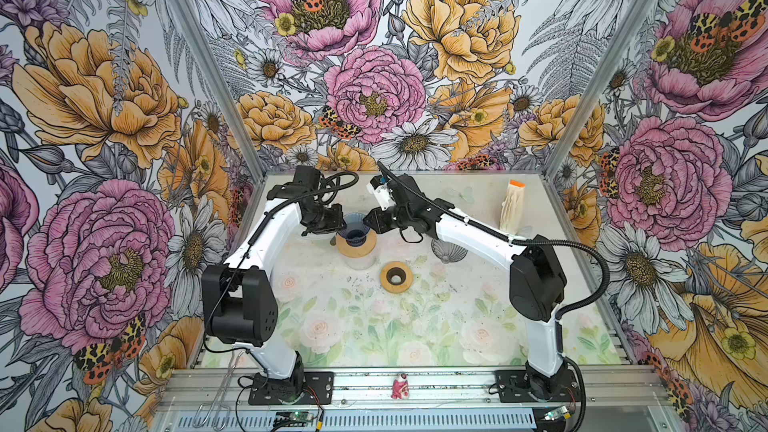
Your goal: Place the coffee filter in the dripper
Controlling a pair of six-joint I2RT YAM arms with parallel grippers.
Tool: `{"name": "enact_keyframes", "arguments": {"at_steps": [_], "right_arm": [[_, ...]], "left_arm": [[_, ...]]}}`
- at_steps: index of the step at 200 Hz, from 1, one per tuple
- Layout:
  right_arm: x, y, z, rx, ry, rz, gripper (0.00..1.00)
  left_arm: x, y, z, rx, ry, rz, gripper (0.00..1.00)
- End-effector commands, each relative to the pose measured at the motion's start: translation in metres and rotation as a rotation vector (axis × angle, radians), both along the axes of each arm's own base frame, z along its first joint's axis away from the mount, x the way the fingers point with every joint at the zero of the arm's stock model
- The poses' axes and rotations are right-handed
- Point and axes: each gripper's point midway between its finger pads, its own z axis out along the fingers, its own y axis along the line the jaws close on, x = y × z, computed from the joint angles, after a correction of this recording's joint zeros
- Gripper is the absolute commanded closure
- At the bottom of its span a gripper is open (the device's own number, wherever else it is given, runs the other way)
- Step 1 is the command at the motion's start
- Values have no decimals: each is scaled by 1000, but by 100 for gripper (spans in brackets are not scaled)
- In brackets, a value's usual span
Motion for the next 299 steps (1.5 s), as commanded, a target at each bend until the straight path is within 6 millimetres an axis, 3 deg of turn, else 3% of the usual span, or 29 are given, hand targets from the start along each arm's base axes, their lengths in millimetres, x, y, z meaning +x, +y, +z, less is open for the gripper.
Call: {"name": "enact_keyframes", "arguments": {"at_steps": [1,151,299], "right_arm": [[-6,5,-7,-9,3,32,80],[-10,1,-18,-46,-6,36,84],[-7,2,-26,-50,11,32,86]], "left_arm": [[0,0,14,-19,-49,-16,80],[-7,0,-8,-14,2,-8,87],[4,5,-19,-24,20,9,89]]}}
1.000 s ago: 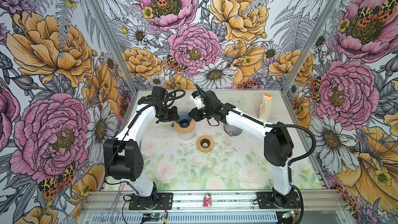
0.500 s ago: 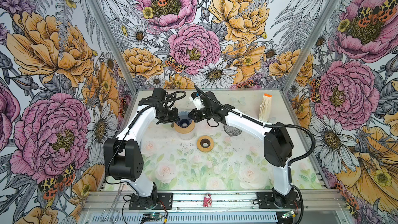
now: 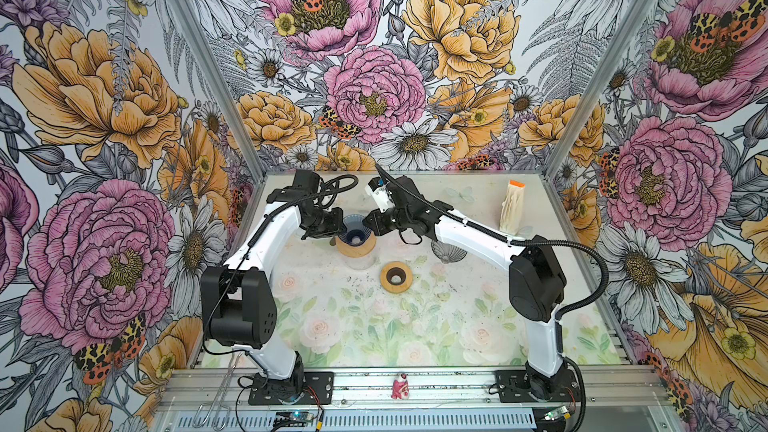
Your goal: Place the coffee filter in the dripper
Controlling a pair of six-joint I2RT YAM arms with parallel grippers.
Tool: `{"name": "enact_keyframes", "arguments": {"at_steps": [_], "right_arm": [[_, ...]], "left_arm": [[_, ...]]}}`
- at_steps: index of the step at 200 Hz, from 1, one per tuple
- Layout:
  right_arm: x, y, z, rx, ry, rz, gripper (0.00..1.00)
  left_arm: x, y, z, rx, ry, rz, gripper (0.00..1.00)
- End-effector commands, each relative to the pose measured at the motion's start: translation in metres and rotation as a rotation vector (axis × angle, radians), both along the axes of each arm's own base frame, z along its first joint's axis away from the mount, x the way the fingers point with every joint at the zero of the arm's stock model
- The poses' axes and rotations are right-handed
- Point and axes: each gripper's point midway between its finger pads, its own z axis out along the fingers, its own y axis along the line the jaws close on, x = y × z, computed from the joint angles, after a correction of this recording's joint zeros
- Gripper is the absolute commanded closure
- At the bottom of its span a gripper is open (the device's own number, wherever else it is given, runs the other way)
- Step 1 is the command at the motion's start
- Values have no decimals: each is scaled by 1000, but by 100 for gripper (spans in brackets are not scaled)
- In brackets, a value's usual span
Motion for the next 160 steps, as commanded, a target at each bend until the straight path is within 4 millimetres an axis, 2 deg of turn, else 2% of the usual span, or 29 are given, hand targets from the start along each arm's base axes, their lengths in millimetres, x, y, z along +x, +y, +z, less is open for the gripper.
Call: {"name": "enact_keyframes", "arguments": {"at_steps": [1,160], "right_arm": [[-5,-1,-23,-45,33,10,86],[2,-3,-42,-33,125,-13,87]], "left_arm": [[12,8,-9,11,-11,17,89],[20,5,-17,-7,20,20,90]]}}
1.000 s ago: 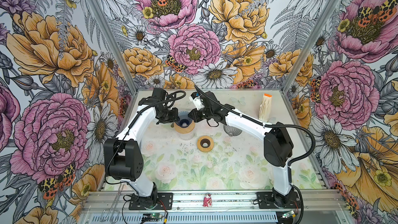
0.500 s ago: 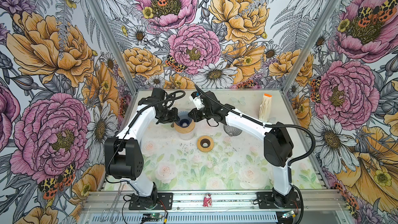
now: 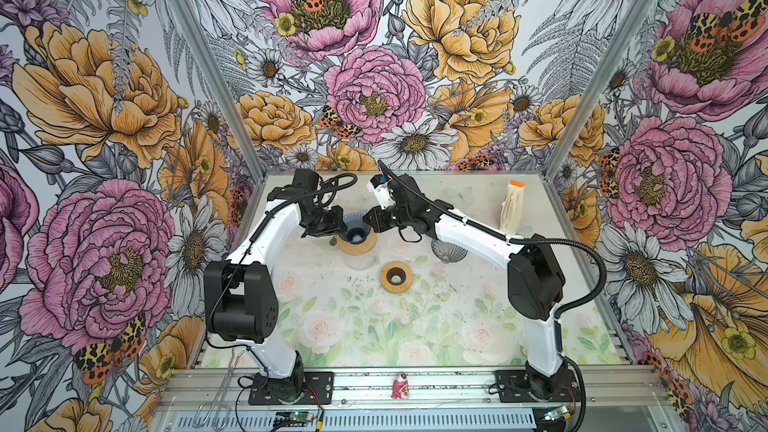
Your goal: Place the coffee filter in the dripper
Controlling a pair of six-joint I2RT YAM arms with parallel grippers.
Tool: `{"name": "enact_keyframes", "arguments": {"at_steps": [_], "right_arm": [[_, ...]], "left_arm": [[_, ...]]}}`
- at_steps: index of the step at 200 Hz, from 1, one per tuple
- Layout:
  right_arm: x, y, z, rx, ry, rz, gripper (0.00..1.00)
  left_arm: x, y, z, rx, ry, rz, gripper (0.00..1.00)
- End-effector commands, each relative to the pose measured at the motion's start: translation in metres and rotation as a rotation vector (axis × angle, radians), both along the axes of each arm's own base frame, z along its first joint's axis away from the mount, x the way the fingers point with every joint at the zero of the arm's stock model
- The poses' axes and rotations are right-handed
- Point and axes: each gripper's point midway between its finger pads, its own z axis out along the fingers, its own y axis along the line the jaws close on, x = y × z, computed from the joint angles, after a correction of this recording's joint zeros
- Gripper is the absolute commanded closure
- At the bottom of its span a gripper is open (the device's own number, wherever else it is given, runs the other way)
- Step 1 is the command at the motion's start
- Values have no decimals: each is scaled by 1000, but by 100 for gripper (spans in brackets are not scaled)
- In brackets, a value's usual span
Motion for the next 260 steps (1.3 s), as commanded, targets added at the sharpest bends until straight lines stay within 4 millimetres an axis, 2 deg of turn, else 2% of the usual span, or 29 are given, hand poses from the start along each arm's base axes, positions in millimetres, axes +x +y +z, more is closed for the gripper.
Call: {"name": "enact_keyframes", "arguments": {"at_steps": [1,105,164,185,260], "right_arm": [[-8,-4,-43,-70,110,13,87],[-11,-7,-65,-101,188,16,88],[-13,-6,-72,-110,218,24,88],[-13,-5,-65,-101,209,30,88],[-9,-2,-24,-51,134,37,82]], "left_arm": [[12,5,-13,16,7,18,89],[13,3,-20,23,37,11,90],[15,4,-17,32,34,12,89],[16,1,-13,23,25,8,88],[23,-8,11,-12,-35,-9,83]]}}
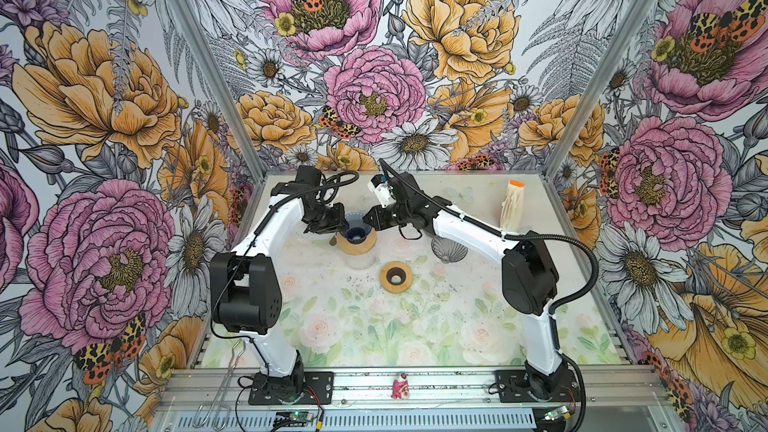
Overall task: Place the coffee filter in the dripper
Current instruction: 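Open both grippers and raise them away from the seated dripper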
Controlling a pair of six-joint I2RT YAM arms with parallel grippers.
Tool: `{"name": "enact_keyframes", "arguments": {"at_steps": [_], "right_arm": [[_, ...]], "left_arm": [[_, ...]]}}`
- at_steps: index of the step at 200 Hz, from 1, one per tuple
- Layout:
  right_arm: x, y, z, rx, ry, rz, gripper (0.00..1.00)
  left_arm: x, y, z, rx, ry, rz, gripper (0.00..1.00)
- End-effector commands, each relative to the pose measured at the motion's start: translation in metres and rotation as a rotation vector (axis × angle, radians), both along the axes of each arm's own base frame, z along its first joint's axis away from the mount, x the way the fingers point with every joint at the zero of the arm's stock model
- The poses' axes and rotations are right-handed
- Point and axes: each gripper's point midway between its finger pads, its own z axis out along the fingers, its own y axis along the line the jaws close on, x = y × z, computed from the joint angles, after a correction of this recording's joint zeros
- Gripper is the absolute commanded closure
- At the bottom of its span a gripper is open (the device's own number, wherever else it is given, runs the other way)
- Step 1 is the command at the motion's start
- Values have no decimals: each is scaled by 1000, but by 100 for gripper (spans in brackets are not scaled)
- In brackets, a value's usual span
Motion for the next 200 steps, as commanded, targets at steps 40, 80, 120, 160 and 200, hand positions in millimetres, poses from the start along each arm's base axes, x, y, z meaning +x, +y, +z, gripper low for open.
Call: {"name": "enact_keyframes", "arguments": {"at_steps": [40,80,120,160,200], "right_arm": [[-9,0,4,-33,11,35,76],[-1,5,25,-9,-39,33,69],[6,4,43,5,-89,20,58],[19,-12,65,-14,-175,-34,50],[28,-34,86,-26,-237,-84,50]], "left_arm": [[18,-3,24,-11,-85,0,77],[23,-3,33,-14,-107,11,72],[28,-2,45,-14,-140,24,61],[34,-4,71,-35,-230,36,49],[40,-12,91,-37,-328,22,34]]}}
